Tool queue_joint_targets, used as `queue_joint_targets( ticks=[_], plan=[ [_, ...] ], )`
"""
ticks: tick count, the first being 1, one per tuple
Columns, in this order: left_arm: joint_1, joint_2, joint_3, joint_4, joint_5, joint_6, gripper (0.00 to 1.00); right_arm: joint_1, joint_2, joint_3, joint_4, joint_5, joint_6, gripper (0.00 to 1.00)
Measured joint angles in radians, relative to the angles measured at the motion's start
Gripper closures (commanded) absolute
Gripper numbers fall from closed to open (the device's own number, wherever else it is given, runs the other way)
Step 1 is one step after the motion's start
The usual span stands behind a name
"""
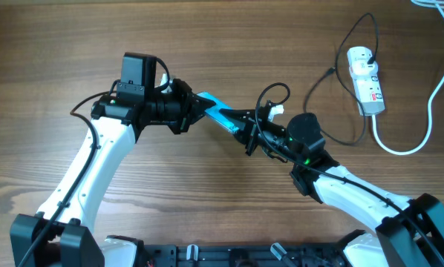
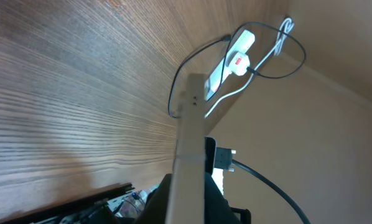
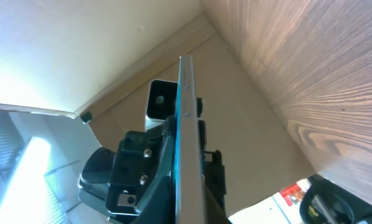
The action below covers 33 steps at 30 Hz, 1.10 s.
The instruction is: Plug charger to phone and switch on socket
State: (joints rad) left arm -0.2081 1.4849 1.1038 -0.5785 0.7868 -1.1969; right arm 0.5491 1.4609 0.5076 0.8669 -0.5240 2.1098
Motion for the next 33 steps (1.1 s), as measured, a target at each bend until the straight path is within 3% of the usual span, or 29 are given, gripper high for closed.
queue_joint_targets(
  ticks=[5, 12, 17, 21, 23, 27, 33],
  plan=[
    [0.0, 0.005, -0.002, 0.026, -0.029, 0.029, 0.96, 0.0, 0.0, 0.014, -0.097, -0.014, -0.023, 0.67],
    [0.089, 0.023, -0.02, 0.041, -0.03, 0.177, 0.96, -0.002, -0.017, 0.06, -0.374, 0.018, -0.1, 0.58],
    [0.187, 0.023, -0.014, 0.085, 0.103, 0.251, 0.96, 0.004, -0.006, 0.027, -0.548, 0.152, -0.448, 0.56],
    [0.181, 0.033, -0.011, 0.086, 0.218, 0.28, 0.96, 0.006, 0.0, 0.012, -0.55, 0.219, -0.851, 0.57],
    [0.165, 0.079, -0.011, 0.087, 0.261, 0.295, 0.96, 0.005, 0.0, 0.012, -0.552, 0.223, -0.965, 0.57],
    [0.139, 0.191, -0.011, 0.119, 0.342, 0.304, 0.96, -0.021, -0.047, 0.011, -0.611, 0.23, -1.096, 0.57],
    [0.132, 0.338, -0.01, 0.334, 0.587, 0.287, 0.96, -0.141, -0.321, 0.011, -0.894, 0.254, -1.247, 0.57]
  ],
)
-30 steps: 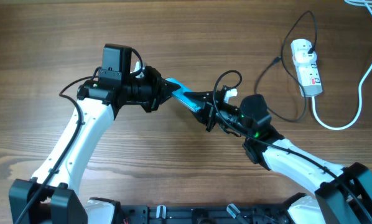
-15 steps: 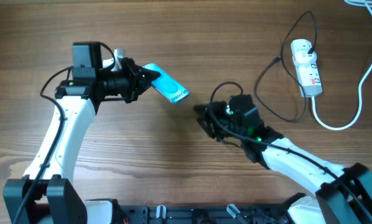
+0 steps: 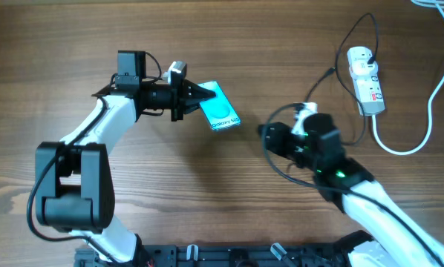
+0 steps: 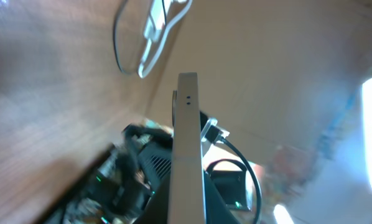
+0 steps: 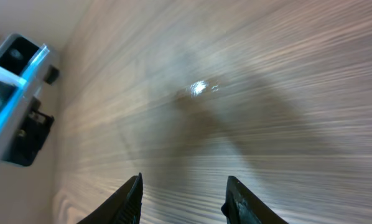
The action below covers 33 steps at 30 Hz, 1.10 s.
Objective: Plug charger to phone and switch on socket
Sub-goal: 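Move the right gripper to the black cable and grasp its USB-C plug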
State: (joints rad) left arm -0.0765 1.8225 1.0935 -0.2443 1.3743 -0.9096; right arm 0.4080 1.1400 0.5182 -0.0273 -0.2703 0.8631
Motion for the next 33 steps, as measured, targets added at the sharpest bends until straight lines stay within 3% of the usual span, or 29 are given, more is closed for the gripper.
queue_joint_targets(
  ticks=[8, 13, 24, 33],
  plan=[
    [-0.002, 0.012, 0.002, -0.047, 0.136, -0.102, 0.96, -0.066, -0.426, 0.0, -0.458, 0.158, -0.08, 0.57],
    [-0.002, -0.011, 0.002, -0.107, 0.146, -0.118, 0.96, -0.066, -0.552, 0.0, -0.618, 0.291, -0.066, 0.57],
    [-0.002, -0.033, 0.002, -0.138, 0.154, -0.121, 0.96, -0.066, -0.521, 0.043, -0.754, 0.486, 0.113, 0.56],
    [-0.002, -0.033, 0.002, -0.138, 0.155, -0.122, 0.96, -0.066, -0.126, 0.471, -0.987, 0.598, 0.042, 0.5]
  ],
)
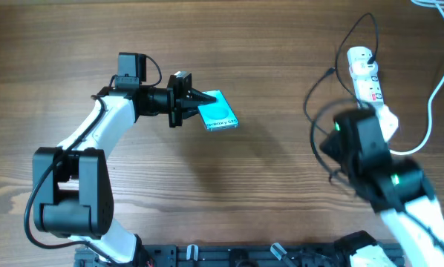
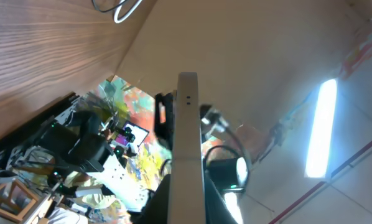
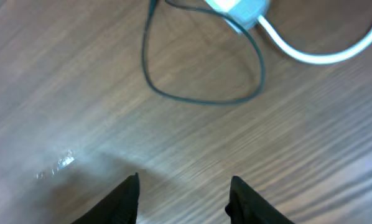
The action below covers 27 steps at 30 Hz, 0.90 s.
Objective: Plug charger to phone and switch on socket
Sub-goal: 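Move the right gripper to the black cable and grasp its USB-C plug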
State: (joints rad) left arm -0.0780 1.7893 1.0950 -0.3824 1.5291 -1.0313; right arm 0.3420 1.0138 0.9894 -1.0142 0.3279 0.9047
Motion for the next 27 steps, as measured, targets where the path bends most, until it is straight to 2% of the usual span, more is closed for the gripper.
queue_joint_targets(
  ticks=[3, 6, 8, 10, 11, 14, 18, 27],
  plan=[
    [0.0, 0.0, 0.0, 0.0, 0.0, 0.0, 0.96, -0.002, 0.142, 0.105, -0.039, 0.013, -0.04, 0.48],
    [0.0, 0.0, 0.0, 0.0, 0.0, 0.0, 0.96, -0.035, 0.317, 0.219, -0.074, 0.006, -0.087, 0.36],
    [0.0, 0.0, 0.0, 0.0, 0.001, 0.0, 0.96, -0.074, 0.404, 0.27, -0.074, -0.013, -0.113, 0.3],
    [0.0, 0.0, 0.0, 0.0, 0.003, 0.0, 0.96, -0.127, 0.476, 0.309, -0.035, -0.037, -0.133, 0.29],
    [0.0, 0.0, 0.0, 0.0, 0.003, 0.0, 0.96, -0.158, 0.507, 0.32, 0.004, -0.051, -0.146, 0.29],
    [0.0, 0.0, 0.0, 0.0, 0.003, 0.0, 0.96, -0.25, 0.592, 0.328, 0.132, -0.112, -0.195, 0.41],
    [0.0, 0.0, 0.0, 0.001, 0.002, 0.0, 0.96, -0.339, 0.731, 0.334, 0.319, -0.197, -0.225, 0.43],
    [0.0, -0.001, 0.0, 0.001, -0.015, 0.0, 0.96, -0.343, 0.919, 0.334, 0.56, -0.283, -0.248, 0.52]
  ],
)
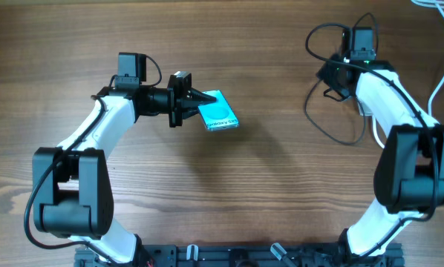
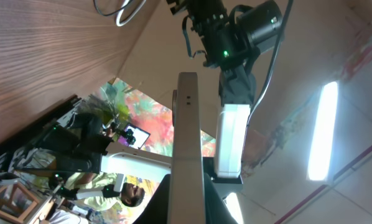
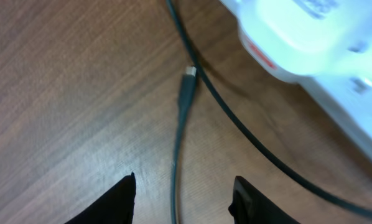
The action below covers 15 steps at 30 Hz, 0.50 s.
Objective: Plug charger to phone and switch on socket
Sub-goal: 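Move the right gripper to the black cable and grasp its USB-C plug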
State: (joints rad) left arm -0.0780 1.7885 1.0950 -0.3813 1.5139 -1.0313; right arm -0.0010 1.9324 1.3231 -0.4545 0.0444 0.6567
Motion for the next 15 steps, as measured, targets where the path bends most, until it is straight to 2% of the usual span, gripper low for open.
queue_joint_targets(
  ticks=[11, 12, 15],
  plan=[
    [0.0, 0.0, 0.0, 0.0, -0.036, 0.0, 0.96, 0.0, 0.148, 0.0, 0.159, 0.035, -0.037, 0.55],
    [0.0, 0.0, 0.0, 0.0, -0.042, 0.0, 0.96, 0.0, 0.152, 0.002, 0.168, 0.042, -0.042, 0.56],
    [0.0, 0.0, 0.0, 0.0, -0.057, 0.0, 0.96, 0.001, 0.177, 0.019, 0.193, 0.065, -0.074, 0.7]
  ],
)
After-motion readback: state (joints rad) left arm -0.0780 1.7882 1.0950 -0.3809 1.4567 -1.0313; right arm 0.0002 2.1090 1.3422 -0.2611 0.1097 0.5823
